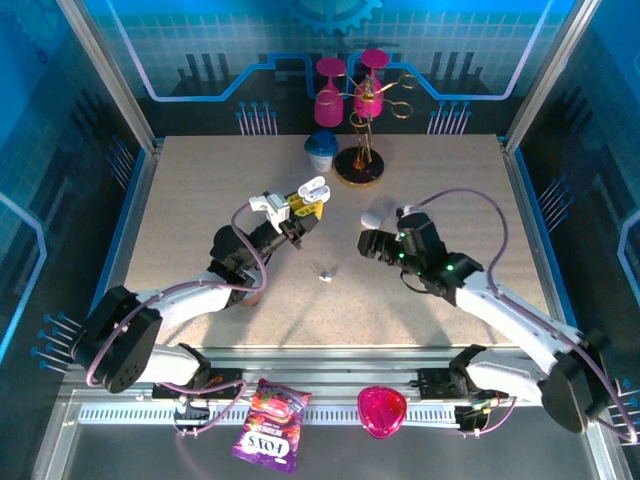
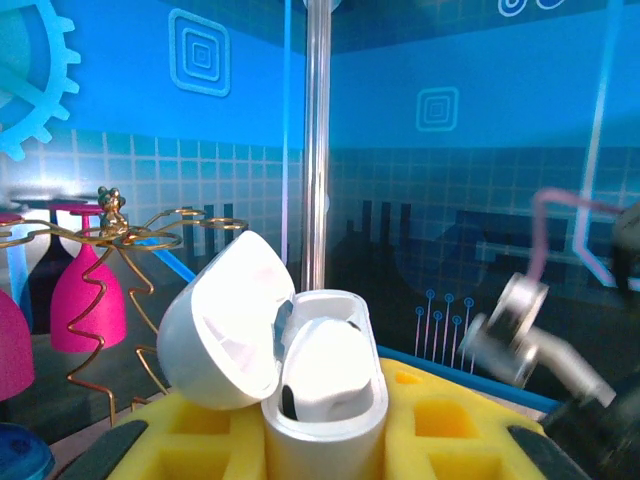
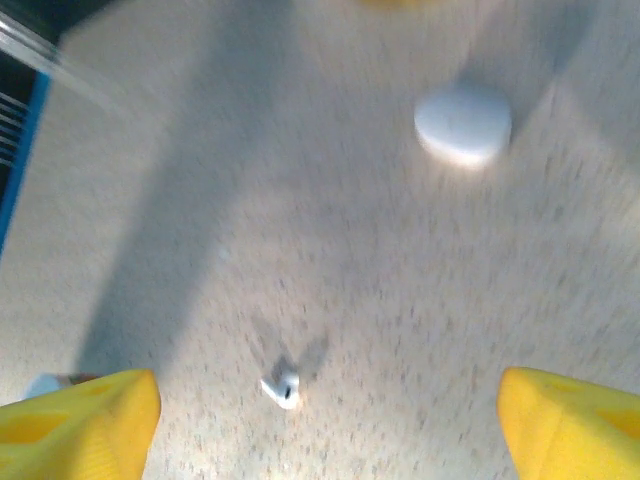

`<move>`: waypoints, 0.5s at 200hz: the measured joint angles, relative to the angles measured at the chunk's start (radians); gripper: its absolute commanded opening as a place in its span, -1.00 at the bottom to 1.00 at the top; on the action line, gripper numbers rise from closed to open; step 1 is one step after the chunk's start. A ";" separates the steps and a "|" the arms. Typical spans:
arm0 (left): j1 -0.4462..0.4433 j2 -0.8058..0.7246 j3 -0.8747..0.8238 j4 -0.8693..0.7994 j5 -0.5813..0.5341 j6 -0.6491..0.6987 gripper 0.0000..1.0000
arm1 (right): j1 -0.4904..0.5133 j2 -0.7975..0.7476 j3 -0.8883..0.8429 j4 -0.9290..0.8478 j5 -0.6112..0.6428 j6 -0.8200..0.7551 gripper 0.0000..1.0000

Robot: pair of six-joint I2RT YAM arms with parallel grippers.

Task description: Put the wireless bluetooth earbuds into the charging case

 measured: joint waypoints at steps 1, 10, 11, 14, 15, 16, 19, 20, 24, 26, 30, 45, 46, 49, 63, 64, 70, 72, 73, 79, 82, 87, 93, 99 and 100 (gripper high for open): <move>0.000 -0.001 0.000 -0.002 0.000 0.000 -1.00 | 0.000 0.010 -0.001 0.002 -0.007 0.008 0.72; 0.000 -0.008 0.000 -0.013 0.003 0.007 -1.00 | 0.000 0.075 -0.005 0.024 -0.048 0.052 0.71; 0.000 -0.009 0.000 -0.014 0.004 0.008 -1.00 | 0.000 0.082 -0.006 0.025 -0.053 0.056 0.71; 0.000 -0.011 0.000 -0.020 0.006 0.010 -1.00 | 0.002 0.102 -0.007 0.032 -0.067 0.070 0.71; 0.000 -0.012 0.000 -0.021 0.007 0.011 -1.00 | 0.002 0.106 -0.007 0.033 -0.071 0.073 0.70; 0.000 -0.012 0.000 -0.022 0.008 0.012 -1.00 | 0.002 0.116 -0.008 0.038 -0.076 0.080 0.71; 0.000 -0.014 0.000 -0.027 0.009 0.015 -1.00 | 0.005 0.138 -0.010 0.048 -0.091 0.094 0.70; 0.000 -0.014 0.000 -0.027 0.009 0.015 -1.00 | 0.006 0.142 -0.010 0.052 -0.093 0.097 0.70; 0.000 -0.016 0.000 -0.032 0.011 0.018 -1.00 | 0.008 0.169 -0.012 0.068 -0.110 0.115 0.69; 0.000 -0.017 0.000 -0.035 0.012 0.018 -1.00 | 0.013 0.183 -0.013 0.076 -0.119 0.125 0.69; 0.000 -0.018 0.000 -0.040 0.012 0.021 -1.00 | 0.018 0.203 -0.015 0.090 -0.130 0.141 0.68; 0.000 -0.019 0.000 -0.051 0.019 0.025 -1.00 | 0.053 0.281 -0.018 0.146 -0.168 0.201 0.67; 0.000 -0.019 0.000 -0.052 0.019 0.025 -1.00 | 0.058 0.288 -0.018 0.152 -0.172 0.206 0.66; 0.000 -0.019 0.000 -0.054 0.020 0.025 -1.00 | 0.065 0.301 -0.018 0.165 -0.178 0.217 0.66; 0.000 -0.019 0.000 -0.061 0.027 0.026 -1.00 | 0.105 0.358 -0.018 0.221 -0.208 0.262 0.60; 0.000 -0.019 0.000 -0.061 0.027 0.026 -1.00 | 0.107 0.361 -0.018 0.225 -0.209 0.265 0.59; 0.000 -0.019 0.000 -0.064 0.028 0.026 -1.00 | 0.123 0.385 -0.018 0.251 -0.223 0.282 0.56; 0.000 -0.019 0.000 -0.065 0.029 0.026 -1.00 | 0.129 0.394 -0.018 0.261 -0.227 0.288 0.54; 0.000 -0.019 0.000 -0.065 0.030 0.026 -1.00 | 0.130 0.396 -0.018 0.264 -0.229 0.290 0.54; 0.000 -0.019 0.000 -0.066 0.031 0.025 -1.00 | 0.145 0.421 -0.018 0.293 -0.238 0.309 0.51; 0.000 -0.019 0.000 -0.067 0.032 0.026 -1.00 | 0.151 0.430 -0.018 0.306 -0.240 0.321 0.50; 0.000 -0.019 0.000 -0.067 0.035 0.026 -1.00 | 0.159 0.445 -0.018 0.323 -0.244 0.330 0.50; 0.000 -0.019 0.000 -0.067 0.037 0.026 -1.00 | 0.169 0.463 -0.018 0.348 -0.249 0.346 0.48; 0.000 -0.019 0.000 -0.068 0.038 0.025 -1.00 | 0.175 0.476 -0.018 0.366 -0.253 0.359 0.45; 0.000 -0.019 0.000 -0.068 0.038 0.026 -1.00 | 0.176 0.477 -0.018 0.368 -0.253 0.360 0.45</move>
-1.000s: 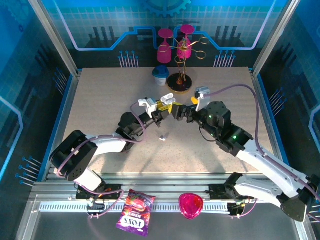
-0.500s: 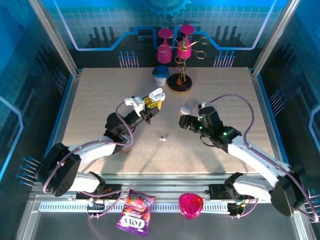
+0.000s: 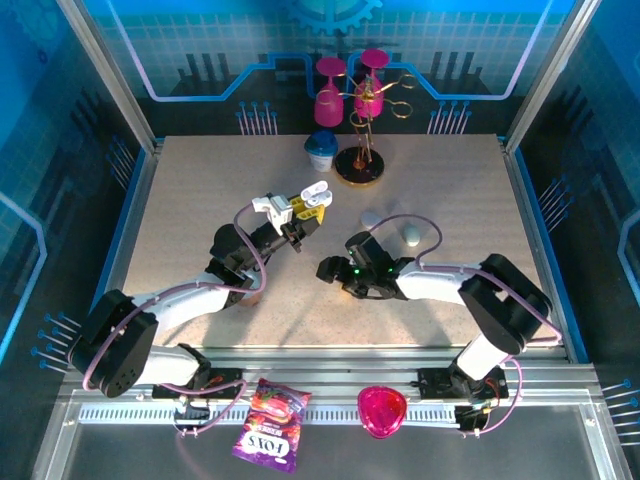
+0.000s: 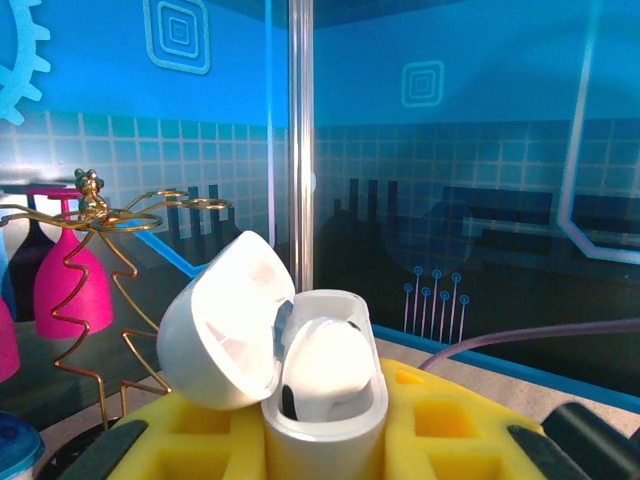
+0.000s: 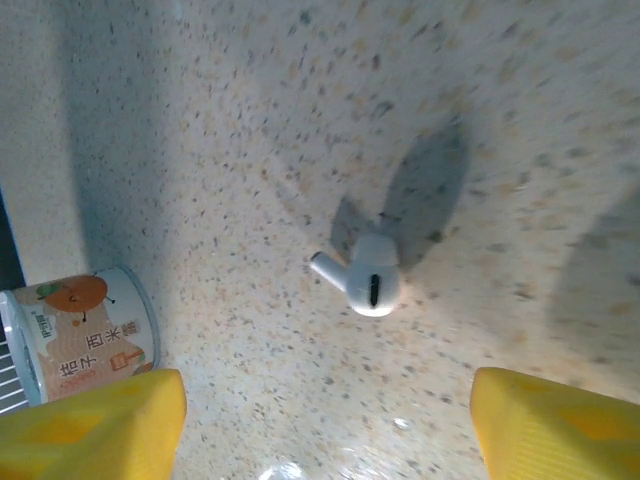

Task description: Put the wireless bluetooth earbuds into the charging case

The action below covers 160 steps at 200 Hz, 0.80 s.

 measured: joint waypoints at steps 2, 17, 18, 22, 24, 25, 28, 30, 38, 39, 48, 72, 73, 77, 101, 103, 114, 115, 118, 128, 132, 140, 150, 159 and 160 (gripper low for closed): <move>0.000 0.000 0.000 0.000 0.000 0.000 -1.00 | 0.001 0.004 0.000 0.006 -0.001 0.005 0.44; 0.000 0.000 0.000 0.000 0.007 0.000 -1.00 | 0.007 0.019 0.000 0.028 -0.003 0.025 0.31; 0.000 0.000 0.000 0.000 0.007 0.000 -1.00 | 0.007 0.021 0.000 0.029 -0.003 0.023 0.30; 0.000 0.000 0.000 0.000 0.008 0.000 -1.00 | 0.007 0.023 0.000 0.033 -0.002 0.030 0.24; 0.000 0.000 0.000 0.000 0.008 0.000 -1.00 | 0.007 0.025 0.001 0.035 -0.002 0.028 0.22; 0.000 0.000 0.000 0.000 0.008 0.000 -1.00 | 0.007 0.025 0.001 0.036 -0.002 0.026 0.20; 0.000 0.000 0.000 0.000 0.009 0.000 -1.00 | 0.007 0.027 0.002 0.038 -0.002 0.032 0.18; 0.000 0.000 0.000 0.000 0.011 0.000 -1.00 | 0.007 0.029 0.002 0.038 -0.002 0.034 0.16; 0.000 0.000 0.000 0.000 0.012 0.000 -1.00 | 0.007 0.034 0.007 0.040 -0.002 0.034 0.14; 0.000 0.000 0.000 0.000 0.013 0.000 -1.00 | 0.007 0.035 0.007 0.040 -0.002 0.032 0.14; 0.000 0.000 0.000 0.000 0.014 0.000 -1.00 | 0.007 0.044 0.015 0.039 -0.002 0.035 0.11; 0.000 0.000 0.000 0.001 0.014 0.000 -1.00 | 0.005 0.070 0.039 0.038 -0.002 0.034 0.07; 0.000 0.000 0.000 0.001 0.014 0.000 -1.00 | 0.005 0.071 0.039 0.038 -0.002 0.034 0.06; 0.000 0.000 0.000 0.001 0.014 0.000 -1.00 | 0.005 0.074 0.042 0.037 -0.002 0.034 0.05; 0.000 0.000 0.000 0.000 0.014 0.000 -1.00 | 0.005 0.091 0.056 0.032 -0.002 0.026 -0.04; 0.000 0.000 0.000 0.000 0.014 0.000 -1.00 | 0.005 0.093 0.058 0.031 -0.002 0.028 -0.04; 0.000 0.000 0.000 0.000 0.014 0.000 -1.00 | 0.005 0.103 0.070 0.028 -0.002 0.023 -0.06; 0.000 0.000 0.000 0.000 0.014 0.000 -1.00 | 0.005 0.104 0.071 0.027 -0.002 0.023 -0.06; 0.000 0.000 0.000 0.000 0.014 0.000 -1.00 | 0.004 0.107 0.074 0.027 -0.002 0.021 -0.06; 0.000 0.000 0.000 0.000 0.014 0.000 -1.00 | 0.003 0.117 0.087 0.023 -0.003 0.016 -0.06; 0.000 0.000 0.000 0.000 0.014 0.000 -1.00 | 0.003 0.121 0.091 0.021 -0.002 0.015 -0.06; 0.000 0.000 0.000 0.000 0.014 0.000 -1.00 | 0.000 0.128 0.100 0.016 -0.003 0.009 -0.06; 0.000 0.000 0.000 0.000 0.014 0.000 -1.00 | -0.002 0.135 0.111 0.004 -0.002 -0.002 -0.06; 0.000 0.000 0.000 0.000 0.014 0.000 -1.00 | -0.005 0.140 0.127 -0.019 0.002 -0.013 -0.06; 0.000 0.000 0.000 0.000 0.014 0.000 -1.00 | -0.006 0.141 0.129 -0.022 0.002 -0.016 -0.06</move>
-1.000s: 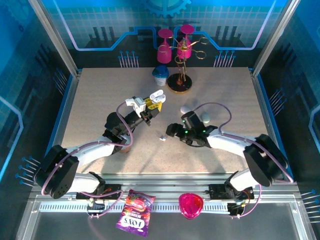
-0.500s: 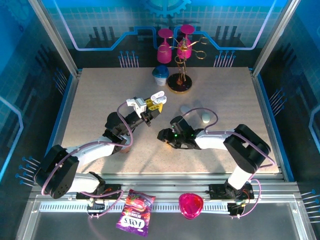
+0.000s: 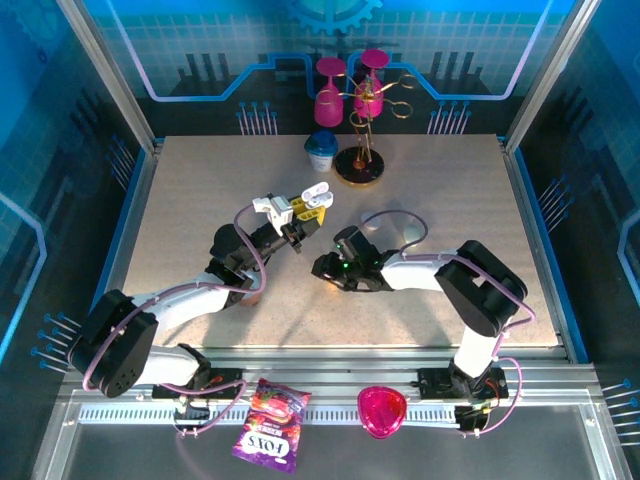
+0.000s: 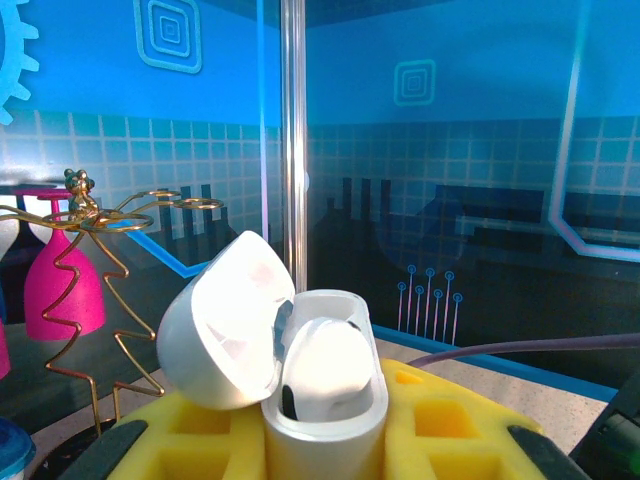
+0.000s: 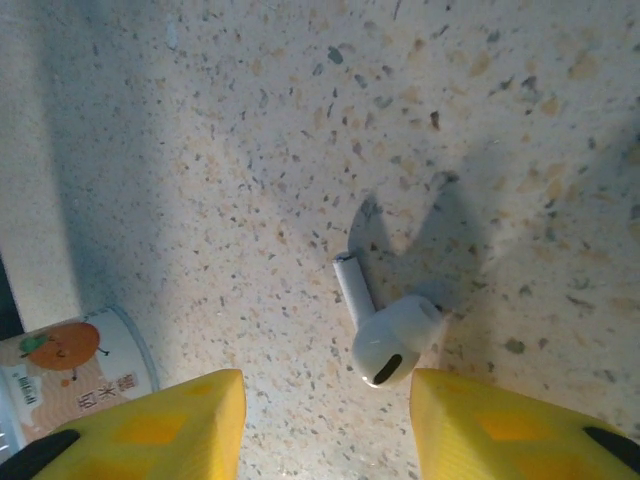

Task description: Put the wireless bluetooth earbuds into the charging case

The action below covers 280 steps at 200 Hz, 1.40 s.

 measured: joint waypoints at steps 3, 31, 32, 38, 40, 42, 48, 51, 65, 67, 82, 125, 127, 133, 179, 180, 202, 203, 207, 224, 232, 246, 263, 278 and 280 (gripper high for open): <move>0.000 0.000 0.000 0.000 0.000 0.000 -1.00 | -0.001 0.002 0.006 -0.007 0.000 -0.003 -0.06; 0.000 0.000 0.000 0.000 0.000 0.000 -1.00 | -0.009 0.008 0.055 -0.052 0.012 -0.042 -0.06; 0.000 0.000 0.000 0.000 0.000 0.000 -1.00 | -0.010 0.008 0.056 -0.053 0.012 -0.043 -0.07; 0.000 0.000 0.000 0.000 0.000 0.000 -1.00 | -0.012 0.009 0.064 -0.062 0.017 -0.052 -0.07; 0.000 0.000 0.000 0.000 0.000 0.000 -1.00 | -0.013 0.010 0.068 -0.064 0.019 -0.057 -0.07; 0.000 0.000 0.000 0.000 0.000 0.000 -1.00 | -0.013 0.011 0.069 -0.066 0.019 -0.059 -0.07; 0.000 0.000 0.000 0.000 0.000 0.000 -1.00 | -0.016 0.014 0.079 -0.077 0.020 -0.070 -0.07; 0.000 0.000 0.000 0.000 0.000 0.000 -1.00 | -0.016 0.016 0.084 -0.083 0.022 -0.074 -0.07; 0.000 0.000 0.000 0.000 0.000 0.000 -1.00 | -0.018 0.028 0.113 -0.116 0.028 -0.109 -0.07; 0.000 0.000 0.000 0.000 0.000 0.000 -1.00 | -0.018 0.029 0.117 -0.119 0.029 -0.116 -0.07; 0.000 0.000 0.000 0.000 0.000 0.000 -1.00 | -0.018 0.053 0.165 -0.170 0.030 -0.172 -0.06; 0.000 0.000 0.000 0.000 0.000 0.000 -1.00 | -0.018 0.169 0.373 -0.335 0.018 -0.361 -0.08; 0.000 0.000 0.000 0.000 0.000 0.000 -1.00 | -0.018 0.174 0.381 -0.343 0.017 -0.370 -0.08; 0.000 0.000 0.000 0.000 0.000 0.000 -1.00 | -0.018 0.186 0.403 -0.362 0.013 -0.389 -0.08; 0.000 -0.001 0.000 -0.002 0.000 0.000 -1.00 | -0.013 0.280 0.531 -0.486 -0.020 -0.490 -0.08; 0.000 -0.001 0.000 -0.002 0.000 0.000 -1.00 | -0.013 0.281 0.532 -0.488 -0.020 -0.492 -0.08; 0.000 -0.006 0.000 -0.006 0.000 0.000 -1.00 | -0.013 0.289 0.537 -0.528 -0.014 -0.516 -0.08; 0.000 -0.006 0.000 -0.006 0.000 0.000 -1.00 | -0.013 0.289 0.537 -0.529 -0.014 -0.518 -0.08; 0.000 -0.008 0.000 -0.005 0.000 0.000 -1.00 | -0.013 0.289 0.538 -0.533 -0.011 -0.521 -0.08; 0.000 -0.008 0.000 -0.006 0.000 0.000 -1.00 | -0.013 0.289 0.541 -0.552 0.004 -0.539 -0.08; 0.000 -0.008 0.000 -0.007 0.000 0.000 -1.00 | -0.013 0.287 0.541 -0.556 0.010 -0.547 -0.08; 0.000 -0.008 0.000 -0.008 0.000 0.000 -1.00 | -0.013 0.279 0.540 -0.577 0.022 -0.554 -0.09; -0.001 -0.008 0.000 -0.008 0.000 0.000 -1.00 | -0.016 0.262 0.528 -0.597 0.027 -0.558 -0.10; 0.000 -0.008 0.000 -0.008 0.000 0.000 -1.00 | -0.016 0.246 0.505 -0.602 0.026 -0.561 -0.10; 0.000 -0.008 0.000 -0.008 0.000 0.000 -1.00 | -0.016 0.245 0.504 -0.603 0.025 -0.561 -0.10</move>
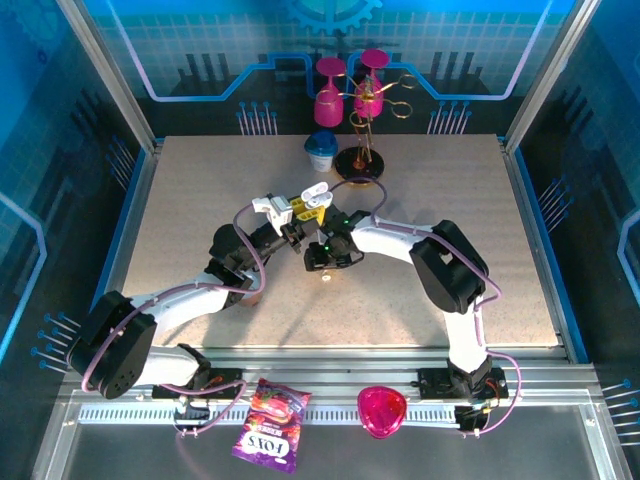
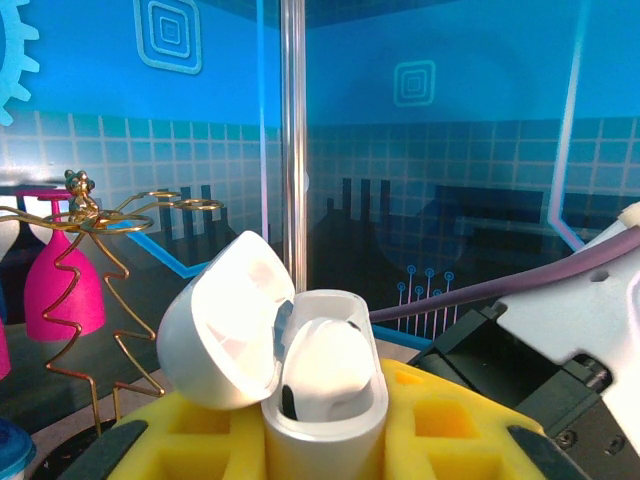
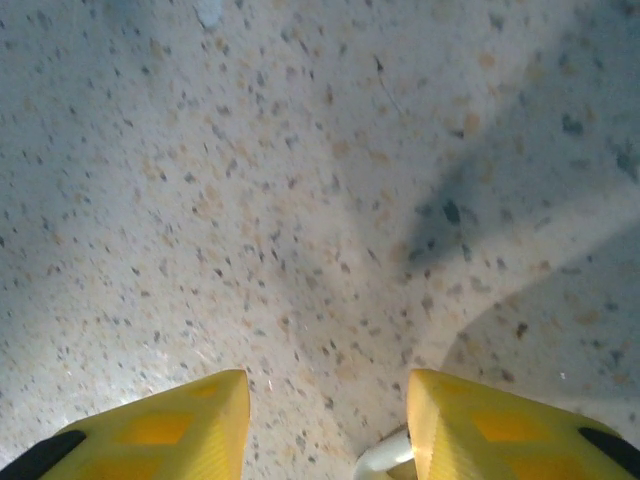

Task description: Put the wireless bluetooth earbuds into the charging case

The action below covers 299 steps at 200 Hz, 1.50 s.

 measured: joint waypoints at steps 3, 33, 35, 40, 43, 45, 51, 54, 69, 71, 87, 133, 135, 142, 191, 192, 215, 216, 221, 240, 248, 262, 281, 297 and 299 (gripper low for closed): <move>0.000 0.000 0.000 0.000 0.000 0.000 -1.00 | 0.000 -0.003 -0.006 0.000 -0.002 0.000 -0.10; 0.000 0.000 0.000 0.000 0.000 0.000 -1.00 | 0.002 -0.024 -0.045 0.014 -0.015 0.001 -0.09; 0.000 0.000 0.000 0.000 0.000 0.000 -1.00 | 0.003 -0.027 -0.048 0.014 -0.016 0.001 -0.09; 0.000 0.000 0.000 0.000 0.000 0.000 -1.00 | 0.007 -0.032 -0.056 0.014 -0.018 0.001 -0.10; 0.000 0.000 0.000 0.000 0.000 0.000 -1.00 | 0.010 -0.035 -0.061 0.013 -0.018 0.001 -0.09; 0.000 0.000 0.000 0.000 0.000 0.000 -1.00 | 0.010 -0.036 -0.063 0.013 -0.018 0.001 -0.09; 0.000 0.000 0.000 0.000 0.000 0.000 -1.00 | 0.016 -0.043 -0.073 0.017 -0.015 0.002 -0.09; 0.000 0.000 0.000 0.000 0.000 0.000 -1.00 | 0.019 -0.046 -0.076 0.017 -0.015 0.002 -0.09; 0.000 0.000 0.000 0.000 0.000 0.000 -1.00 | 0.032 -0.071 -0.103 0.009 -0.013 0.010 -0.09; 0.000 0.000 0.000 0.000 0.000 0.000 -1.00 | 0.033 -0.073 -0.106 0.008 -0.013 0.010 -0.09; 0.000 0.000 0.000 0.000 0.000 -0.001 -1.00 | 0.045 -0.105 -0.140 -0.003 -0.010 0.016 -0.09; 0.000 0.000 0.000 0.000 0.000 -0.003 -1.00 | 0.051 -0.175 -0.203 -0.026 -0.018 0.016 -0.10; 0.000 0.000 0.000 0.000 0.000 -0.003 -1.00 | 0.051 -0.177 -0.206 -0.026 -0.021 0.016 -0.10; 0.000 0.000 0.000 0.000 0.000 -0.003 -1.00 | 0.054 -0.184 -0.215 -0.023 -0.032 0.017 -0.10; 0.000 0.000 0.000 0.000 0.000 -0.003 -1.00 | 0.078 -0.201 -0.249 0.001 -0.071 0.013 -0.05; 0.000 0.000 0.000 0.000 0.000 -0.003 -1.00 | 0.078 -0.201 -0.249 0.001 -0.070 0.012 -0.05; 0.000 0.000 0.000 -0.001 0.000 -0.003 -1.00 | 0.078 -0.200 -0.218 -0.024 -0.043 -0.021 -0.03; 0.000 0.000 0.000 -0.001 0.000 -0.003 -1.00 | 0.078 -0.200 -0.216 -0.025 -0.043 -0.023 -0.03; 0.000 0.000 0.000 -0.002 0.000 -0.003 -1.00 | 0.078 -0.197 -0.201 -0.031 -0.037 -0.031 -0.03; -0.002 -0.005 0.000 -0.012 0.000 -0.003 -1.00 | 0.078 -0.171 -0.137 -0.037 -0.027 -0.059 -0.02; -0.002 -0.009 0.000 -0.017 0.000 -0.003 -1.00 | 0.077 -0.155 -0.114 -0.037 -0.024 -0.071 -0.01; -0.002 -0.019 0.000 -0.024 0.000 -0.001 -1.00 | 0.077 -0.124 -0.082 -0.037 -0.025 -0.089 0.03; -0.002 -0.038 0.000 -0.037 0.000 0.002 -1.00 | 0.077 -0.083 -0.063 -0.042 -0.026 -0.108 0.04; -0.002 -0.049 0.000 -0.045 0.000 0.016 -1.00 | 0.077 -0.064 -0.062 -0.052 -0.029 -0.116 0.03; -0.002 -0.050 0.000 -0.045 0.000 0.016 -1.00 | 0.077 -0.063 -0.062 -0.054 -0.029 -0.117 0.03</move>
